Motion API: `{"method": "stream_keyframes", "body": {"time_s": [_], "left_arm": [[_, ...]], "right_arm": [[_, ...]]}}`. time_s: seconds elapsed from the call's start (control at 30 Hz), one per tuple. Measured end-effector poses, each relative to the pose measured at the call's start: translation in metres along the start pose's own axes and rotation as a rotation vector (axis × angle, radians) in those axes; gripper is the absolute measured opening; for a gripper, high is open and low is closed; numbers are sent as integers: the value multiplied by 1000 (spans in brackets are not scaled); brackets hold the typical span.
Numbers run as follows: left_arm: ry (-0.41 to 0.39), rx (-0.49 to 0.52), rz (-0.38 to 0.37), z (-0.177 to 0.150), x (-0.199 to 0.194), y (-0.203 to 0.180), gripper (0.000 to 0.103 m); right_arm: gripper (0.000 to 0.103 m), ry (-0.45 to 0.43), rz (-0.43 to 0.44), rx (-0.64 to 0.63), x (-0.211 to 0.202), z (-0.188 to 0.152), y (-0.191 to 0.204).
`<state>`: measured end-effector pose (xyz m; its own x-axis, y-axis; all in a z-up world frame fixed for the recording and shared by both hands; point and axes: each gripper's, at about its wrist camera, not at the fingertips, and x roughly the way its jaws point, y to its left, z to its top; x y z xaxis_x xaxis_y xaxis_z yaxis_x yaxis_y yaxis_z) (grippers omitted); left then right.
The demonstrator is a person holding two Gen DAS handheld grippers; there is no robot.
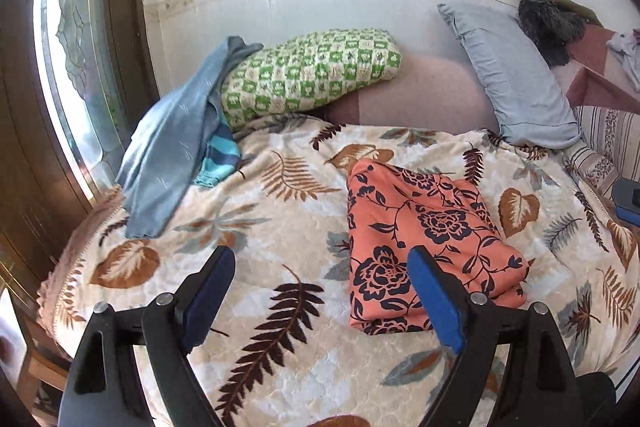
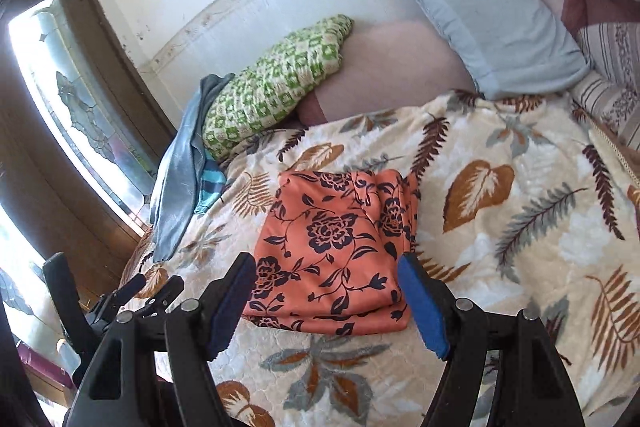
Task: Fold small clothes
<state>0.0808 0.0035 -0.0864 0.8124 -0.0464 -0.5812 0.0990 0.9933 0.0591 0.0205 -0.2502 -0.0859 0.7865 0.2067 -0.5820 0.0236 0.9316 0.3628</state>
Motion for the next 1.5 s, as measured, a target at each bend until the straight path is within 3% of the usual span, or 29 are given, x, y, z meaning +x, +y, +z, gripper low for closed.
{"method": "stream_keyframes", "body": {"time_s": [0.3, 0.63, 1.1, 1.5], "left_arm": [[-102, -8, 52, 16, -74, 11, 93], [-175, 0, 52, 27, -117, 4, 97], [-207, 11, 95, 27, -131, 7, 97], [-148, 14, 132, 18, -107, 16, 97]], "right_arm": [[77, -95, -36, -103, -59, -12, 41], [77, -153, -58, -149, -94, -25, 60], [79, -148, -77, -148, -93, -29, 59], [79, -83, -79, -161, -67, -39, 64]]}}
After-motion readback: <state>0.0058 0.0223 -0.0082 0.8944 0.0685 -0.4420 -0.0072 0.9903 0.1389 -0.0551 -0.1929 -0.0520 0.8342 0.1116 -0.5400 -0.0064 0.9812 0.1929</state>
